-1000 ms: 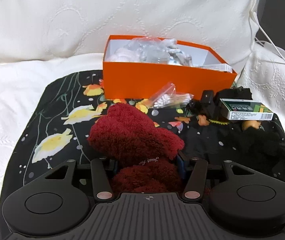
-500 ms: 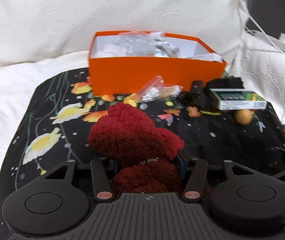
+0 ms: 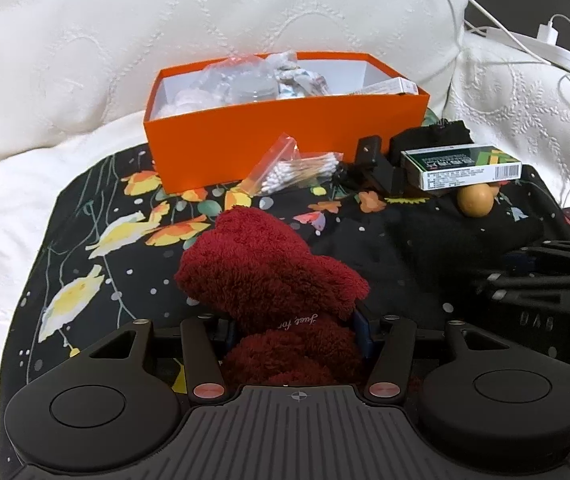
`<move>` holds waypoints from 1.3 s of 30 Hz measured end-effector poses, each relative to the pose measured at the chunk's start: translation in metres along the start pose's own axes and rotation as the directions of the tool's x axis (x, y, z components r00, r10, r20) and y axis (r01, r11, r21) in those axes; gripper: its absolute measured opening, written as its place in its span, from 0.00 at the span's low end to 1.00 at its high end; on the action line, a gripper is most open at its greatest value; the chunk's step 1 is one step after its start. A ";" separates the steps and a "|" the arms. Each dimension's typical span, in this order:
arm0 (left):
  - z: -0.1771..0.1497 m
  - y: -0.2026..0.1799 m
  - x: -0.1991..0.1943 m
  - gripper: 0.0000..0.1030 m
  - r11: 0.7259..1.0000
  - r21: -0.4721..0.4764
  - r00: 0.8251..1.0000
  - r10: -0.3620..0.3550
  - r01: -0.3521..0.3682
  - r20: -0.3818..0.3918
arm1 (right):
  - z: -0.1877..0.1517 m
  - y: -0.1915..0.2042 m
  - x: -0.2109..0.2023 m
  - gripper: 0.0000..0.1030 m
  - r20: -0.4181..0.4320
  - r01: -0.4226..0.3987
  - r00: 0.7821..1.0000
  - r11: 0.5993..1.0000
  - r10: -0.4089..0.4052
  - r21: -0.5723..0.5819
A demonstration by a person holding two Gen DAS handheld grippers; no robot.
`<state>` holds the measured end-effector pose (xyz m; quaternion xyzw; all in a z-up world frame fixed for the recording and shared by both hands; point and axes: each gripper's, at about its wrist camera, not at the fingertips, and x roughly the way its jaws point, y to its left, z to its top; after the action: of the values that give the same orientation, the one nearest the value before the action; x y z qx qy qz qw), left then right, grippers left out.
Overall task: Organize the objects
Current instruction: 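Grasp the red plush toy with the left tool while the right tool grasps the black fabric, then lift and carry plush and black fabric toward the orange box with both tools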
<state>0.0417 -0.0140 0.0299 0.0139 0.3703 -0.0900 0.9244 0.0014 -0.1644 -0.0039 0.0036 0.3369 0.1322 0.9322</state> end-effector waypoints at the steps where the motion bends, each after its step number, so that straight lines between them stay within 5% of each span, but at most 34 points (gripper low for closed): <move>1: 0.000 -0.001 0.000 1.00 1.000 0.004 1.000 0.006 -0.006 0.003 | 0.000 -0.002 -0.001 0.40 0.001 0.012 1.000 1.000 -0.012 0.011; 20: 0.002 0.002 -0.008 1.00 0.994 0.003 0.993 0.106 -0.106 0.056 | 0.005 -0.016 -0.029 0.36 0.203 0.126 0.971 0.992 -0.128 0.024; 39: 0.010 0.015 -0.039 1.00 0.989 -0.064 0.971 0.145 -0.135 0.192 | 0.002 -0.001 -0.037 0.36 0.271 0.144 0.954 0.988 -0.127 -0.046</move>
<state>0.0238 0.0056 0.0633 0.0075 0.2775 -0.0161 0.9606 -0.0240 -0.1738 0.0209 -0.0321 0.2031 0.0771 0.9756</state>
